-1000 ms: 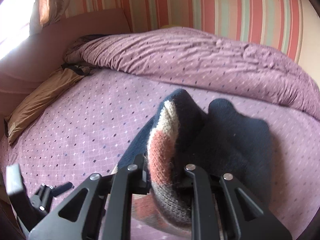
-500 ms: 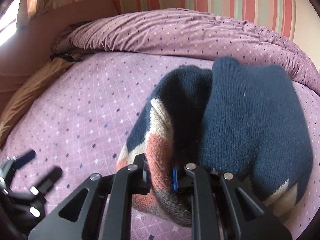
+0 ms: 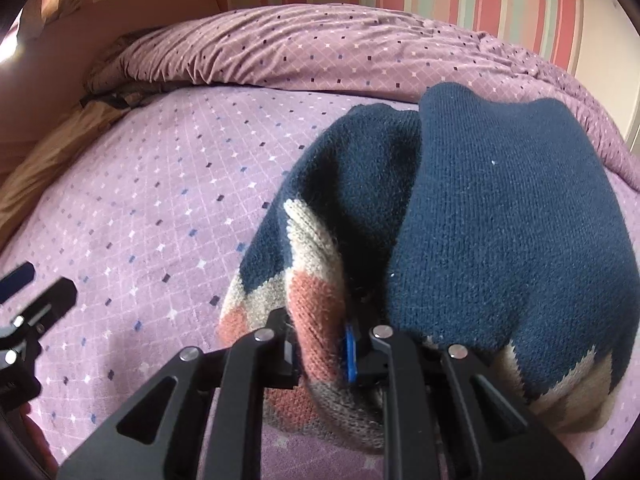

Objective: Fold small clothes
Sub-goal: 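Fold the lifted side over onto the sweater with the right gripper, then open the right gripper and draw it back from the folded bundle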

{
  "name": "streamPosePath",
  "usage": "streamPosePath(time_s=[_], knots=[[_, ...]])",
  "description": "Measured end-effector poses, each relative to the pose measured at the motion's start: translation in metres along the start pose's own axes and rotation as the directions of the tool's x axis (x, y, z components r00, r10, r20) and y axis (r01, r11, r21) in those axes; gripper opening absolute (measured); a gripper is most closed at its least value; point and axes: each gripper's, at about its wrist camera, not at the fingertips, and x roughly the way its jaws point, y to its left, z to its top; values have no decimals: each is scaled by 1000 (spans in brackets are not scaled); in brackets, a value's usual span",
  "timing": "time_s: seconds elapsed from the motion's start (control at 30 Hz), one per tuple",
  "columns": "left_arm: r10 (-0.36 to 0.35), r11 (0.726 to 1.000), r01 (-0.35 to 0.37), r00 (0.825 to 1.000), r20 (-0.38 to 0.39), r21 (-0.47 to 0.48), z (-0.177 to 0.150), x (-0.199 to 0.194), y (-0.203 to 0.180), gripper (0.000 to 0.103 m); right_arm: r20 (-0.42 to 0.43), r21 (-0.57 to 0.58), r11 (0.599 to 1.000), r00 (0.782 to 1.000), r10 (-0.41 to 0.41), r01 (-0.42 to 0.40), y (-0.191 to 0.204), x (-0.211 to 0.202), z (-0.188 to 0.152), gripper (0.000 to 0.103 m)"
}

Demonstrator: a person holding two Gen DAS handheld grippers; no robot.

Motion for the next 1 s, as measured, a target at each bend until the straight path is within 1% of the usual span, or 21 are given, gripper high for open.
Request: streamPosePath(time_s=[0.13,0.2,0.23,0.33,0.37,0.4,0.43,0.5,0.6,0.73,0.8,0.9,1.0], knots=[[7,1000,-7,1000,2,4,2,-1,1,100,-13,10,1000,1000,1,-1,-2,-1,3,18],[7,1000,-7,1000,-1,11,4,0,1,100,-16,-8,1000,1000,7,-7,-2,-3,5,22],[7,1000,-7,1000,-3,14,5,0,1,100,-19,-6,1000,1000,8,-9,-3,-4,6,22],[-3,1000,3,1000,-5,9,7,1,0,100,-22,9,1000,999,30,-30,-5,-8,7,28],[-2,1000,2,1000,-9,11,8,2,-1,100,-18,7,999,999,45,-44,-5,-13,8,34],[0,1000,0,1000,-10,14,9,3,-3,100,-12,4,999,999,50,-50,-6,-16,9,42],[2,1000,-1,1000,-12,20,10,3,-4,100,5,-5,999,999,47,-47,-7,-24,11,46],[0,999,0,1000,-10,34,12,1,-8,100,41,-25,999,998,47,-46,-9,-40,12,62],[5,998,-4,1000,-5,57,16,-2,-14,100,73,-36,998,996,50,-47,-18,-63,14,69],[-17,998,17,1000,-4,60,22,-9,-21,100,126,-24,999,991,47,-44,-41,-100,14,81],[-14,997,14,1000,0,77,25,-12,-28,100,160,-15,1000,987,22,-19,-56,-119,11,90],[-16,995,15,1000,4,94,28,-14,-38,100,197,6,1000,980,-5,4,-77,-135,6,93],[-31,994,31,1000,4,102,30,-14,-49,100,212,22,1000,977,-18,13,-98,-136,3,92]])
